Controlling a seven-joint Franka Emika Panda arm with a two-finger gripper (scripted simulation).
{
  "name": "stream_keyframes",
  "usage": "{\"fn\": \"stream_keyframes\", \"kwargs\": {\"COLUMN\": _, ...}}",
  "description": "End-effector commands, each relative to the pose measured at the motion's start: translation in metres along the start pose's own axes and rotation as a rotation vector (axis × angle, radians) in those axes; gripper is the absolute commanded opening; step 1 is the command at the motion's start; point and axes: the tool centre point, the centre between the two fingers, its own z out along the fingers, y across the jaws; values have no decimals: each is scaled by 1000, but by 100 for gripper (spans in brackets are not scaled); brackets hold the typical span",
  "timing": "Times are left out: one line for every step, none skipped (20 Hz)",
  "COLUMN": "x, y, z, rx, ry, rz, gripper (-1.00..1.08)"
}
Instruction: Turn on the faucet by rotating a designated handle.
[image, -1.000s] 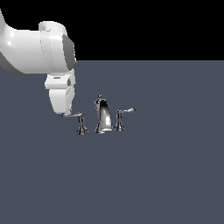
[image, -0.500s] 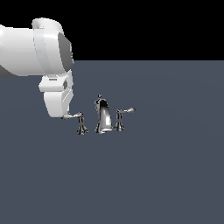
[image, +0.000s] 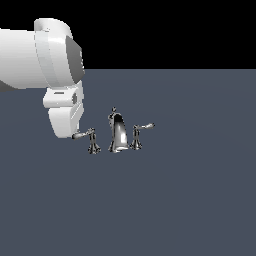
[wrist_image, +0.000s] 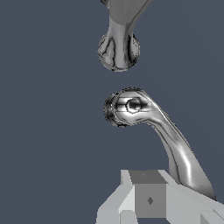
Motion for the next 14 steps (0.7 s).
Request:
{"fn": "stream_keyframes", "kwargs": {"x": 2, "y": 14, "z": 0, "rx": -13, "ry": 1, "rz": -1, "gripper": -100}}
{"fn": "stream_keyframes", "kwargs": {"x": 3, "y": 17, "z": 0, "rx": -13, "ry": 0, "rz": -2, "gripper": -100}}
{"fn": "stream_keyframes", "kwargs": {"x": 4, "y": 20, "z": 0, "rx": -14, "ry": 0, "rz": -2, "gripper": -100}}
{"fn": "stream_keyframes", "kwargs": {"x": 4, "y": 23, "z": 0, "rx": -15, "ry": -1, "rz": -3, "gripper": -100}}
{"fn": "stream_keyframes", "kwargs": {"x": 5, "y": 26, "z": 0, "rx": -15, "ry": -1, "rz": -4, "gripper": -100}}
{"fn": "stream_keyframes", "kwargs": {"x": 6, "y": 30, "z": 0, "rx": -16, "ry": -1, "rz": -4, "gripper": -100}}
{"fn": "stream_keyframes", "kwargs": {"x": 7, "y": 33, "z": -1, "rx": -16, "ry": -1, "rz": -4, "gripper": -100}}
{"fn": "stream_keyframes", "kwargs": {"x": 7, "y": 36, "z": 0, "rx": -17, "ry": -2, "rz": -6, "gripper": -100}}
{"fn": "stream_keyframes", "kwargs": {"x": 7, "y": 36, "z": 0, "rx": -17, "ry": -2, "rz": -6, "gripper": -100}}
{"fn": "stream_keyframes", "kwargs": {"x": 1, "y": 33, "z": 0, "rx": -14, "ry": -2, "rz": -14, "gripper": -100}}
{"fn": "stream_keyframes", "kwargs": {"x": 6, "y": 35, "z": 0, "rx": -14, "ry": -2, "rz": -14, "gripper": -100}}
{"fn": "stream_keyframes", "kwargs": {"x": 10, "y": 37, "z": 0, "rx": -15, "ry": -3, "rz": -13, "gripper": -100}}
{"fn": "stream_keyframes", "kwargs": {"x": 15, "y": 39, "z": 0, "rx": -15, "ry": -3, "rz": -12, "gripper": -100}}
{"fn": "stream_keyframes", "kwargs": {"x": 20, "y": 41, "z": 0, "rx": -15, "ry": -3, "rz": -12, "gripper": -100}}
